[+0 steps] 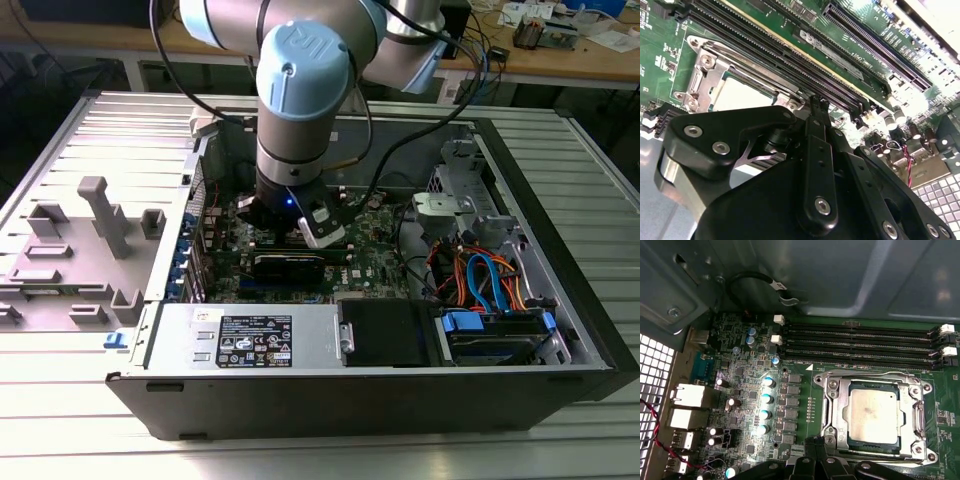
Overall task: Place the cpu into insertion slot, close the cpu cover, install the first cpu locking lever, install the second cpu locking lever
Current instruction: 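Install the second cpu locking lever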
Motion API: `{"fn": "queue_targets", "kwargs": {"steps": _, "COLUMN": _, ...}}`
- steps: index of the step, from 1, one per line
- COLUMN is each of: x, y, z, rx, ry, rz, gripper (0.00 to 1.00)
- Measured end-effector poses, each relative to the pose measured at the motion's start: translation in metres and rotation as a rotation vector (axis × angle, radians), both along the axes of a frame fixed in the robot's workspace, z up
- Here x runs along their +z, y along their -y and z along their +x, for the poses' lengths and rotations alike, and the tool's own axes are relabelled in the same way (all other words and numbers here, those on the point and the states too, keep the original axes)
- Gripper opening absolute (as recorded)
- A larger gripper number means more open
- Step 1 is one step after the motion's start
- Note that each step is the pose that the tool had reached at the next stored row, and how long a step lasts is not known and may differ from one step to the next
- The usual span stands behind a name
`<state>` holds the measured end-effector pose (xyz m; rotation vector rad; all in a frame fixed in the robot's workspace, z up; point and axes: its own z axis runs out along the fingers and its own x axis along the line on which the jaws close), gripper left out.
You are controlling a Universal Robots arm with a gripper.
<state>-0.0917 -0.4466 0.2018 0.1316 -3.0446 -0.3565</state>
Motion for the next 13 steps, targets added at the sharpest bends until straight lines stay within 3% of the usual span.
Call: {"fn": "queue_targets", "kwargs": {"steps": 13, "x": -0.0015, "y": -0.0013, "z": 0.0003, "rx": 0.0, "ry": 0.0, "rz": 0.0038, "gripper": 0.11}}
